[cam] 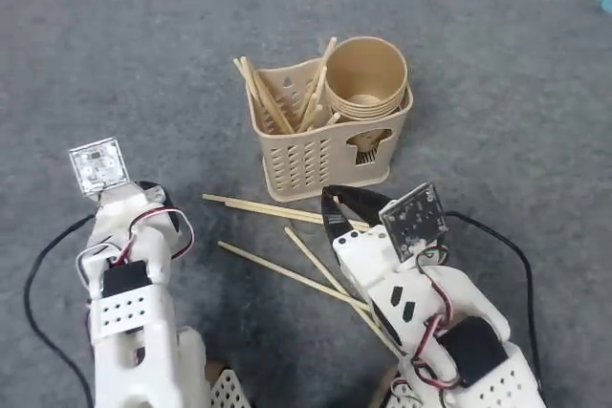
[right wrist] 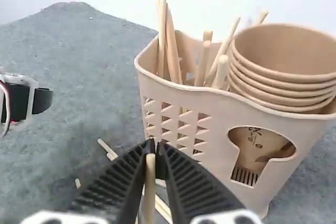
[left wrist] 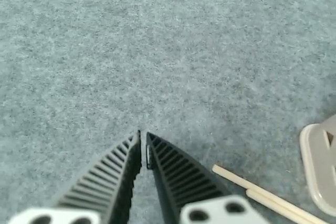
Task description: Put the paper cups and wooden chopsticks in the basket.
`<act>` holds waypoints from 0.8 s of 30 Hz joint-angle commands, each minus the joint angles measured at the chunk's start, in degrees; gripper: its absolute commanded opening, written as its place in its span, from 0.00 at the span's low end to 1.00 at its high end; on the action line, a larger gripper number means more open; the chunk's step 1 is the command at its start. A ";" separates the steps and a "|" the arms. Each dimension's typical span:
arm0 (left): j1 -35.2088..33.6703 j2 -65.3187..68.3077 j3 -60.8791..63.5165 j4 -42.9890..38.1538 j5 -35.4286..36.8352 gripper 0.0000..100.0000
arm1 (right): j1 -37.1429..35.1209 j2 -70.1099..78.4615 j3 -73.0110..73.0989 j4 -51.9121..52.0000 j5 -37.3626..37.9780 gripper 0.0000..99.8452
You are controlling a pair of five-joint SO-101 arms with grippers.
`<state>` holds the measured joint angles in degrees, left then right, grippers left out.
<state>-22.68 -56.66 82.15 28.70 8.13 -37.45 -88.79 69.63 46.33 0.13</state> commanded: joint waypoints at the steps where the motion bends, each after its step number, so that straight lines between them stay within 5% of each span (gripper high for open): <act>1: -0.62 -0.79 -0.22 -1.58 -0.26 0.01 | 0.57 -0.92 0.18 0.31 -0.79 0.07; 4: -0.62 -0.79 -0.22 -1.58 -0.26 0.01 | 0.57 -1.27 2.99 1.98 -0.97 0.17; 8: -0.62 -0.79 -0.22 -1.67 -0.26 0.01 | 0.84 -1.27 4.40 3.47 -0.97 0.19; 14: -0.62 -0.79 -0.22 -1.76 -0.26 0.01 | 0.84 -1.36 4.40 5.41 -0.53 0.00; 20: -0.62 -0.79 -0.22 -1.76 -0.44 0.01 | 0.66 -1.19 4.04 11.47 -0.44 0.18; 24: -0.62 -0.79 -0.22 -1.76 -0.44 0.01 | 0.66 -1.36 3.96 13.58 -0.44 0.15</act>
<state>-23.03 -56.66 82.15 28.70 8.04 -37.45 -89.14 74.46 58.81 -0.31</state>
